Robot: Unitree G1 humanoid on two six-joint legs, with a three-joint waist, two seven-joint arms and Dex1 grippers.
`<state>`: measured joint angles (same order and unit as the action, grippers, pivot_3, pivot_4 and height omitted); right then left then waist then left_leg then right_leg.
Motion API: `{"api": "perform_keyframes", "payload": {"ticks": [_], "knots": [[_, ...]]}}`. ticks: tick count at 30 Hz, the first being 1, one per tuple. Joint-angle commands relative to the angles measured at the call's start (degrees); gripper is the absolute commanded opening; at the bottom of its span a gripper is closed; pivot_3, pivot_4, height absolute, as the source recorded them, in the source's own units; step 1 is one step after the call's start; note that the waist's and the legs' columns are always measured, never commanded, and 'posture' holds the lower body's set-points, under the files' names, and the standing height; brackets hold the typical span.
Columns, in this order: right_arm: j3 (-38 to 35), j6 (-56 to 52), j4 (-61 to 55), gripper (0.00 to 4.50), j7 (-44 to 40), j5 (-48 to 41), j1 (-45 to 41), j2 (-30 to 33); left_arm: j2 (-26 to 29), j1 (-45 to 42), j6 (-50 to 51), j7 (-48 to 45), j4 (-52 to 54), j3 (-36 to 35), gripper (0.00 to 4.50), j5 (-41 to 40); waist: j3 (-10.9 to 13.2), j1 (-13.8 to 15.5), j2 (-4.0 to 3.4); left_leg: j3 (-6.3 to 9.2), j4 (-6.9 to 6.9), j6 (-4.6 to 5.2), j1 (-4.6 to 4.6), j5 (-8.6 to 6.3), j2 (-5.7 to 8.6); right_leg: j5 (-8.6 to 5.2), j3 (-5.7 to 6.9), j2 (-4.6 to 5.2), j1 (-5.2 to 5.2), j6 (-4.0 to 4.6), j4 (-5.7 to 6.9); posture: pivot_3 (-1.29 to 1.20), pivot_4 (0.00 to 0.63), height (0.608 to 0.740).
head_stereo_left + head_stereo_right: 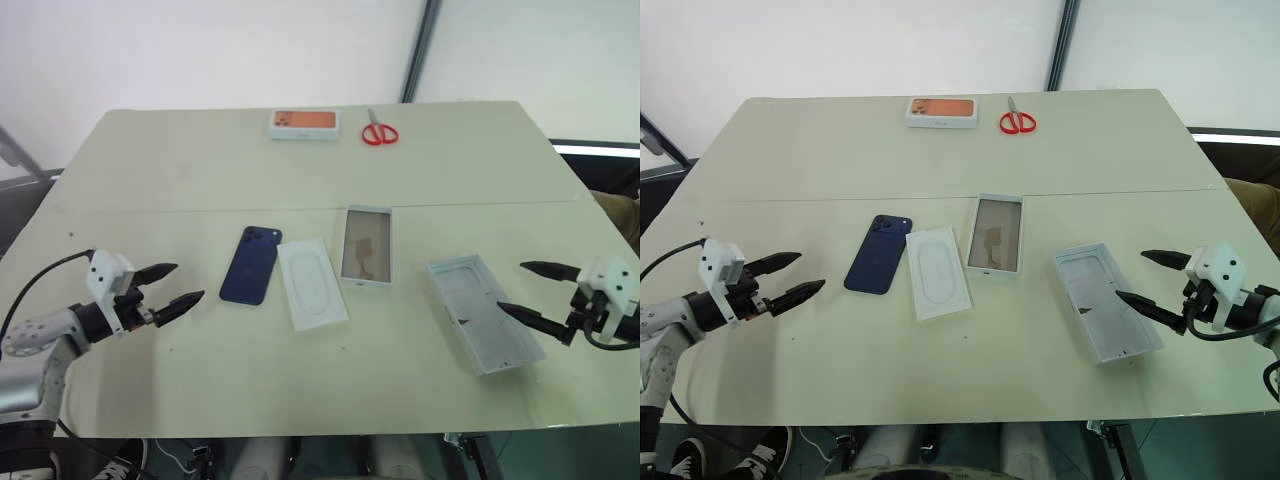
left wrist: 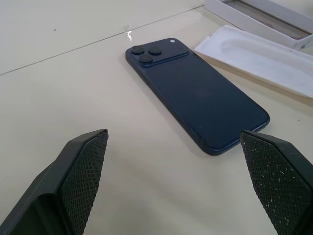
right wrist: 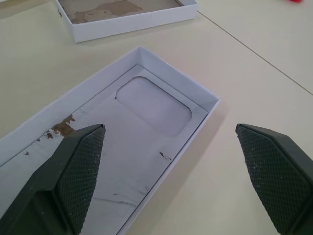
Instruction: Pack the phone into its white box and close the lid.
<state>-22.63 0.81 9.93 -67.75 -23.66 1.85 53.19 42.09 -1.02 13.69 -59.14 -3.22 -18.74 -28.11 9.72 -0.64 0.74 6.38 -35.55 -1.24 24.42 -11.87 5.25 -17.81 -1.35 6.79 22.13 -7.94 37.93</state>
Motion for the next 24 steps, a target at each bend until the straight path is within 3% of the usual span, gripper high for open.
{"api": "perform_keyframes", "payload": {"ticks": [1, 6, 10, 12, 14, 21, 24], "knots": [[0.35, 0.16, -2.88, 4.47, 0.64, -0.04, -1.42, -0.15, -0.29, -1.15, 2.84, 1.10, 3.83, -0.01, 4.50, -2.18, 0.00, 0.00, 0.00, 0.00, 0.00, 0.00, 0.00, 0.00, 0.00, 0.00, 0.00, 0.00, 0.00, 0.00, 0.00, 0.00, 0.150, 0.740], [3.88, -0.80, -7.62, 4.47, 1.57, 1.35, -3.88, 0.45, 0.12, -0.78, 20.17, 5.62, 13.57, 2.72, 4.50, -8.54, 0.00, -0.04, 0.00, 0.01, -0.01, 0.00, 0.00, 0.00, 0.00, 0.00, 0.00, 0.00, 0.00, 0.00, 0.01, 0.00, 0.150, 0.740], [7.16, -5.97, -13.88, 4.47, 2.98, 0.14, -6.63, -0.05, -0.99, -0.45, 28.37, 9.97, 20.27, 5.54, 4.50, -11.08, 0.00, -0.10, 0.00, 0.01, -0.01, 0.00, 0.01, 0.00, -0.02, 0.00, -0.01, -0.02, 0.03, -0.01, 0.03, 0.00, 0.150, 0.740], [8.72, -7.67, -16.18, 4.47, 3.72, 0.04, -8.15, -0.63, -2.72, -0.92, 31.27, 12.54, 22.47, 6.39, 4.50, -12.65, 0.00, -0.05, 0.00, 0.01, -0.01, 0.00, 0.01, 0.00, -0.01, 0.00, -0.02, -0.01, 0.02, -0.01, 0.03, 0.00, 0.150, 0.740], [10.76, -8.11, -17.92, 4.47, 4.59, 0.39, -9.41, -2.09, -6.72, -3.13, 40.01, 17.02, 22.43, 4.82, 4.50, -21.21, 0.00, 0.18, 0.00, 0.01, -0.01, 0.00, 0.01, 0.00, -0.01, 0.00, -0.02, -0.02, 0.03, -0.01, 0.02, 0.00, 0.150, 0.740], [13.86, -6.23, -17.01, 4.47, 5.29, 2.64, -10.78, -4.90, -13.81, -5.72, 55.22, 27.07, 23.54, 5.15, 4.50, -33.98, 0.01, 0.13, 0.04, 0.06, -0.12, 0.01, 0.02, 0.00, 0.04, 0.00, 0.04, -0.01, -0.03, -0.02, 0.05, 0.00, 0.150, 0.740], [14.89, -5.10, -15.95, 4.47, 5.46, 3.53, -11.34, -5.72, -17.71, -8.52, 56.57, 32.95, 20.74, 5.77, 4.50, -33.59, 0.00, 0.19, 0.06, 0.07, -0.15, 0.01, 0.01, 0.00, 0.03, 0.00, 0.05, -0.02, -0.06, -0.02, 0.04, 0.00, 0.150, 0.740]]}}
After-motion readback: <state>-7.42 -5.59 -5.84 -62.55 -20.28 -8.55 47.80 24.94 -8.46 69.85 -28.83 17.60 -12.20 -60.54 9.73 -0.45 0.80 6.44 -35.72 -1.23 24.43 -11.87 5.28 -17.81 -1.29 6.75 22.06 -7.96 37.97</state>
